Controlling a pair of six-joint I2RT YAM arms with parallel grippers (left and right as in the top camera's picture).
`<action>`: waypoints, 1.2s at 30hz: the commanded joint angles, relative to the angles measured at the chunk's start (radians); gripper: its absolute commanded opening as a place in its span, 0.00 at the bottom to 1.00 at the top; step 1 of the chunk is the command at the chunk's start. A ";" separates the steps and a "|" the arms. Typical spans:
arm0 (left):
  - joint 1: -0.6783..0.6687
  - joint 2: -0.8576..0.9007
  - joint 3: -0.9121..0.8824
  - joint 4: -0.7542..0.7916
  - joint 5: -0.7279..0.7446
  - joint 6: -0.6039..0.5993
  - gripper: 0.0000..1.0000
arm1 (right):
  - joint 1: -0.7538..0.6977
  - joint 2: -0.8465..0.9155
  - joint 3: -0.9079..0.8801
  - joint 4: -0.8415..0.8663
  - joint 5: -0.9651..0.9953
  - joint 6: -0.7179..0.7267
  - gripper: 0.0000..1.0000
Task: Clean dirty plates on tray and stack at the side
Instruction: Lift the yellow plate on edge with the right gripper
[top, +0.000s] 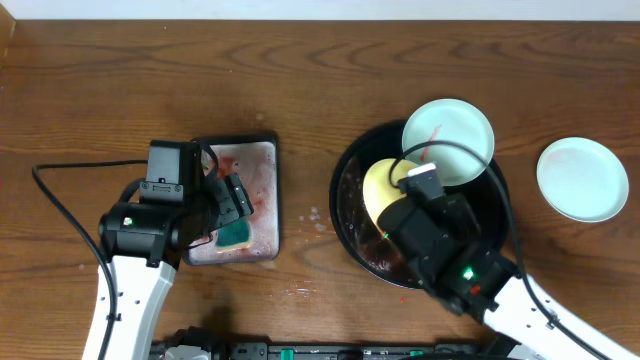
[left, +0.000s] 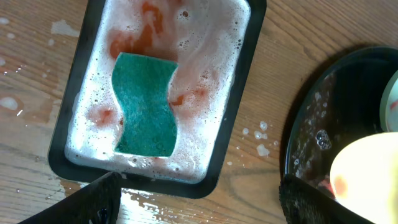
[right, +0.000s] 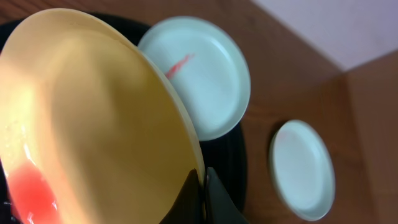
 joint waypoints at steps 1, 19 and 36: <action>0.003 0.001 0.009 -0.003 0.001 0.006 0.82 | 0.075 -0.008 0.023 0.009 0.169 -0.055 0.01; 0.003 0.001 0.009 -0.003 0.001 0.006 0.83 | 0.253 -0.008 0.023 0.091 0.368 -0.209 0.01; 0.003 0.001 0.009 -0.003 0.001 0.006 0.83 | 0.254 -0.010 0.023 0.100 0.368 -0.272 0.01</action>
